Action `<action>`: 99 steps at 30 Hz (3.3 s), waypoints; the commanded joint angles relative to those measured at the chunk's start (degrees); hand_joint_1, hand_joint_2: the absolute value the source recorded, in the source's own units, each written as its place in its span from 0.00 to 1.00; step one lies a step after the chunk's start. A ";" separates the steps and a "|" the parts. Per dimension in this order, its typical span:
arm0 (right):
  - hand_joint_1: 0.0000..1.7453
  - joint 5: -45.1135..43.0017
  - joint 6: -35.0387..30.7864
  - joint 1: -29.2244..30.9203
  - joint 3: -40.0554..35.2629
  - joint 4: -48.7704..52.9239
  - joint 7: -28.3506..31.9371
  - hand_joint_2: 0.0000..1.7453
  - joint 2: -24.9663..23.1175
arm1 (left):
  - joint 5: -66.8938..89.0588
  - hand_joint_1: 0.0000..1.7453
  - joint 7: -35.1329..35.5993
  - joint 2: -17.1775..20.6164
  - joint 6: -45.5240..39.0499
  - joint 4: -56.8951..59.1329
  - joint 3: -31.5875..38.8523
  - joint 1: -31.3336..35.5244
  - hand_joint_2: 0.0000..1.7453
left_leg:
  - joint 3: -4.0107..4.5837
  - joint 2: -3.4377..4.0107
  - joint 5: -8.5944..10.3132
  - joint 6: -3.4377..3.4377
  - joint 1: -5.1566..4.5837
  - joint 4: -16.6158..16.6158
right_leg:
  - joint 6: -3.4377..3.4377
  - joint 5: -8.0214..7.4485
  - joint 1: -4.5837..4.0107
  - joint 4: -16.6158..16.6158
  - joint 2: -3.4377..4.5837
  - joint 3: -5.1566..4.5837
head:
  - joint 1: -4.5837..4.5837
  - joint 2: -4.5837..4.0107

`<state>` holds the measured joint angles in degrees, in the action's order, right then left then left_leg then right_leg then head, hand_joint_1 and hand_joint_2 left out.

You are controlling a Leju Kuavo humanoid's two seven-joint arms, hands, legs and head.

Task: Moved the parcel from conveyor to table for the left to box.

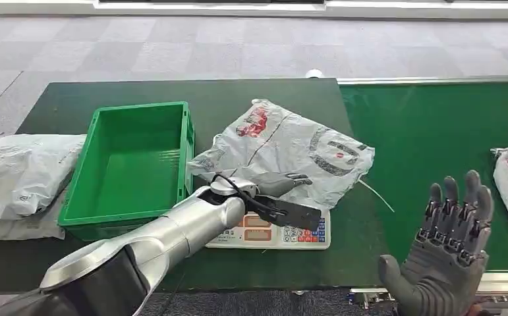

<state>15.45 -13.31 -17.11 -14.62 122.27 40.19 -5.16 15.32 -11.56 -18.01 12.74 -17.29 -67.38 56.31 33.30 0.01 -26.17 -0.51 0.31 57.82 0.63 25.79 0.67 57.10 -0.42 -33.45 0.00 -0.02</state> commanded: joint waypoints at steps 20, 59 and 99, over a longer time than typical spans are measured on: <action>0.00 -4.26 -9.87 -0.45 -9.38 -3.97 -0.19 1.00 11.02 | 2.32 1.00 -3.46 6.31 -14.52 -4.15 4.42 8.70 1.00 | 0.05 0.21 -0.01 -0.02 0.04 0.00 | -0.06 -0.07 -0.05 -0.02 0.24 -0.11 | 0.00 0.02; 0.00 -1.63 -25.75 -6.17 -17.87 -6.39 -0.19 1.00 16.09 | 48.91 1.00 18.04 24.03 -48.37 2.38 34.33 4.62 1.00 | -0.20 0.24 0.05 -0.09 0.07 -0.19 | -0.14 0.02 -0.07 0.00 0.29 0.02 | 0.00 0.00; 0.00 -0.72 -20.18 -9.38 -10.11 -1.80 -0.19 1.00 9.63 | -17.30 0.00 -28.41 11.87 -10.70 -47.21 66.85 -42.87 0.00 | -0.40 0.29 -0.03 -0.16 -0.10 -0.39 | -0.12 0.08 0.09 -0.15 0.34 0.11 | 0.02 0.02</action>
<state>15.91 -39.78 -25.36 -31.63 118.88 40.22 9.00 15.32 -35.73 4.47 -3.47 -31.87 -8.52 42.66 33.22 0.34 -26.27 -0.69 0.30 57.76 0.48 25.89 0.68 57.24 -0.01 -33.65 0.02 0.00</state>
